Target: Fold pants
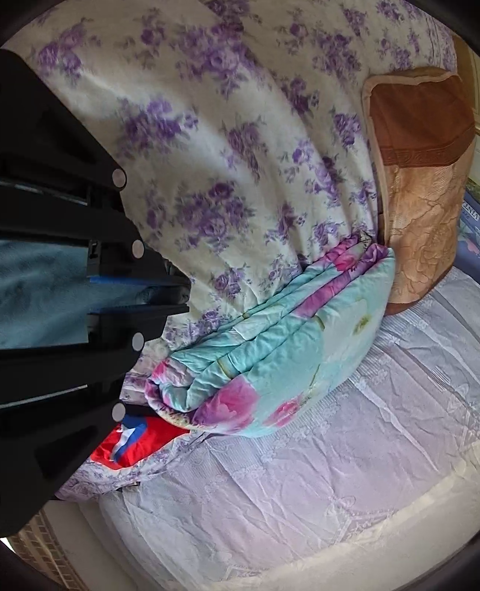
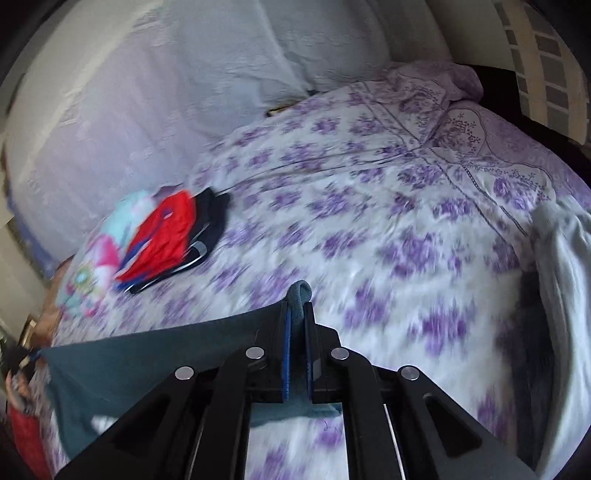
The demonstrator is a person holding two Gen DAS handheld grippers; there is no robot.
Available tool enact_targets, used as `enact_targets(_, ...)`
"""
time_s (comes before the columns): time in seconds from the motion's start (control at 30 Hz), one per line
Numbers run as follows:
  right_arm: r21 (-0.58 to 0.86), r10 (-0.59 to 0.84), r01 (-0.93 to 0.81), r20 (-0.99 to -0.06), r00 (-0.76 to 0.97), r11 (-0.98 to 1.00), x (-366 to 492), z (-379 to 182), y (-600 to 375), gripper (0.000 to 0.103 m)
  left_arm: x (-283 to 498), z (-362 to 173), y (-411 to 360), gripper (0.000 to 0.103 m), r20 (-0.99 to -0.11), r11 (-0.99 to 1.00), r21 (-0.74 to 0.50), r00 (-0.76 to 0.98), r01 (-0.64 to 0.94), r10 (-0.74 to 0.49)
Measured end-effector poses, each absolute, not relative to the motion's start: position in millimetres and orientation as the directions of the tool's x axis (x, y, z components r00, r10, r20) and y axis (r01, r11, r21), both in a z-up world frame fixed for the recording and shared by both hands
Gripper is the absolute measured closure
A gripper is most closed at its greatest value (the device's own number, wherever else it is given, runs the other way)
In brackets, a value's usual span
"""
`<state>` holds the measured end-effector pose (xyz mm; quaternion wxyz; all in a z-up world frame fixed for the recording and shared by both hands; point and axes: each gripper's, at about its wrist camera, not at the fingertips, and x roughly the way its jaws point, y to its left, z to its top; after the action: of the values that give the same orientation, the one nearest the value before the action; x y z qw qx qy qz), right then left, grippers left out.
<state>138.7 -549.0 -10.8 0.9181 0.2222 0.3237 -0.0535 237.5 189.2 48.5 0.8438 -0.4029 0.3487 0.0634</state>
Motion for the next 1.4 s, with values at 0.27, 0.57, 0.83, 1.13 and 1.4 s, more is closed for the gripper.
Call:
enact_targets(0.27,0.321,0.020,0.339,-0.752,0.659,0.884,225.4,-77.2,-563.9,0.090,294.6,4.1,164.2,0.077,-0.795,0.735,-0.500,0.581,-0.458,-0.178)
enact_targets(0.57,0.367,0.016,0.312,-0.670,0.743,0.876,136.5,-21.8,-567.6,0.046,214.6,32.4,224.3,0.023,-0.728,0.706,-0.583,0.645,-0.403,-0.233)
enact_targets(0.83,0.474,0.157,0.202,-0.614,0.774,0.857,-9.1,-23.1,-528.3,0.040,108.6,-23.5,223.8,0.024,-0.707,0.647,-0.668,0.584,-0.368,-0.398)
enact_targets(1.13,0.588,0.260,0.197,-0.601,0.756,0.784,-90.9,-39.4,-510.9,0.040,107.0,-30.8,178.5,0.034,-0.639,0.597,-0.746,0.570,-0.296,-0.516)
enact_targets(1.4,0.623,0.282,0.220,-0.603,0.747,0.750,-109.9,-53.6,-519.3,0.040,108.0,-67.0,202.6,0.097,-0.560,0.447,-0.824,0.625,-0.349,-0.544)
